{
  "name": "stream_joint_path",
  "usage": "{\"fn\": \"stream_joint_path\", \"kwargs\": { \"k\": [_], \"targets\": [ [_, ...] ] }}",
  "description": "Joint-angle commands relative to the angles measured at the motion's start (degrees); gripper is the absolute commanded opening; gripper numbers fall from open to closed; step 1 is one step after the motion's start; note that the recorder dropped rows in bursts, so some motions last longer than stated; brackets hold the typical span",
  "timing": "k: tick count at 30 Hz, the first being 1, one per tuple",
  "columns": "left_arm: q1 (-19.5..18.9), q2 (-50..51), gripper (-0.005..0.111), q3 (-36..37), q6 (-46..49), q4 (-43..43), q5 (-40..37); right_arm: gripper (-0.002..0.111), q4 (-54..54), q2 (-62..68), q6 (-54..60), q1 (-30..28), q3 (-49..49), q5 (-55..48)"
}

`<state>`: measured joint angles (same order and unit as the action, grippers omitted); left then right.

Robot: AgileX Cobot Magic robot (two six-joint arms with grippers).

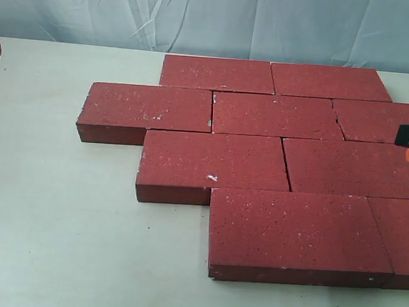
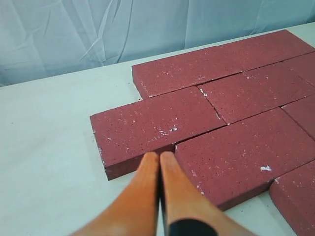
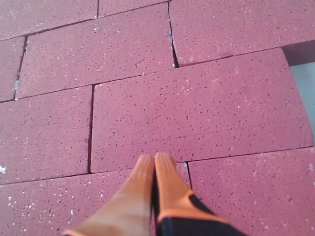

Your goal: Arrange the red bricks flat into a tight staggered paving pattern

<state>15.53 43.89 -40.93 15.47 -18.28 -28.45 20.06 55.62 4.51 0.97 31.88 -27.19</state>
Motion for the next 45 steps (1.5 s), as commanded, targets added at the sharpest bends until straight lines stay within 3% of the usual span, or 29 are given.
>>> {"fn": "stream_joint_path", "kwargs": {
  "k": [1,4,12,21,35,45],
  "targets": [
    [0.0,-0.56,0.0,0.1,0.17,2.32,0.22,-0.001,0.0,0.05,0.19,-0.22,0.39,0.89],
    [-1.6,-1.46,0.0,0.1,0.17,2.69,0.22,-0.001,0.0,0.05,0.19,-0.22,0.39,1.06],
    [-10.51,-7.02,0.0,1.67,0.04,2.25,-0.26,-0.001,0.0,0.05,0.19,-0.22,0.39,1.43],
    [-17.12,-15.88,0.0,12.32,0.04,2.88,2.02,-0.001,0.0,0.05,0.19,-0.22,0.39,1.43],
    [-17.86,-34.56,0.0,31.08,0.14,4.01,10.76,-0.001,0.0,0.05,0.19,-0.22,0.39,1.43],
    [-17.86,-37.27,0.0,33.7,-0.04,3.78,10.88,-0.001,0.0,0.05,0.19,-0.22,0.39,1.43]
  ]
}}
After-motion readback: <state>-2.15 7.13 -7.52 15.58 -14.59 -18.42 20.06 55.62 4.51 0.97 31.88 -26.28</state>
